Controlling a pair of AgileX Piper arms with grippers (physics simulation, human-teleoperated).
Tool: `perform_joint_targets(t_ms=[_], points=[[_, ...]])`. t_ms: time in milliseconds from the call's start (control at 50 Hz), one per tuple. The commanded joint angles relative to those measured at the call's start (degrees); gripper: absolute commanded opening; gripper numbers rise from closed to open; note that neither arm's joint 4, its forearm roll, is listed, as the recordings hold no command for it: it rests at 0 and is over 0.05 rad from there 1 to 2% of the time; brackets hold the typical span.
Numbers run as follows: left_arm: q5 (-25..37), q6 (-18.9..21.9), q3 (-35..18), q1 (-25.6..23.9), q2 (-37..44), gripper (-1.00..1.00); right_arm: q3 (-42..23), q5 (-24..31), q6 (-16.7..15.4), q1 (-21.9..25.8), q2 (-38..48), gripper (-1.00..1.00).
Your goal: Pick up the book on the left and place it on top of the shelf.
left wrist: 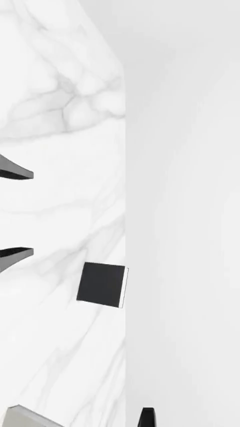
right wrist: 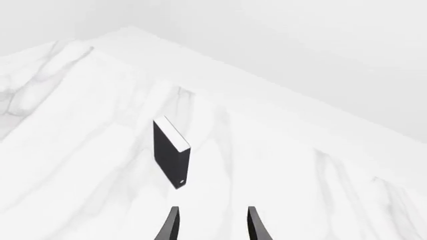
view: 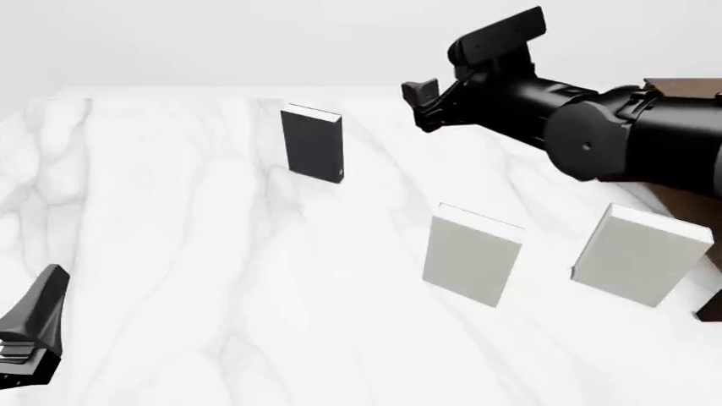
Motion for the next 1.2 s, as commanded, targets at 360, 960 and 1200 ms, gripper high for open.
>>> perform_joint_targets(t_ms=[360, 960, 1200], points=[[0.00, 0.00, 0.00, 0.00, 0.00, 1.00, -5.38, -1.69, 0.61, 1.59, 7.31, 1.00], [0.00, 0.00, 0.00, 0.00, 0.00, 1.00, -12.29, -2.72, 1.68, 3.98, 16.54, 1.00], [0.00, 0.00, 0.00, 0.00, 0.00, 1.00, -14.63, -3.04, 1.97, 4.14, 19.52, 1.00]])
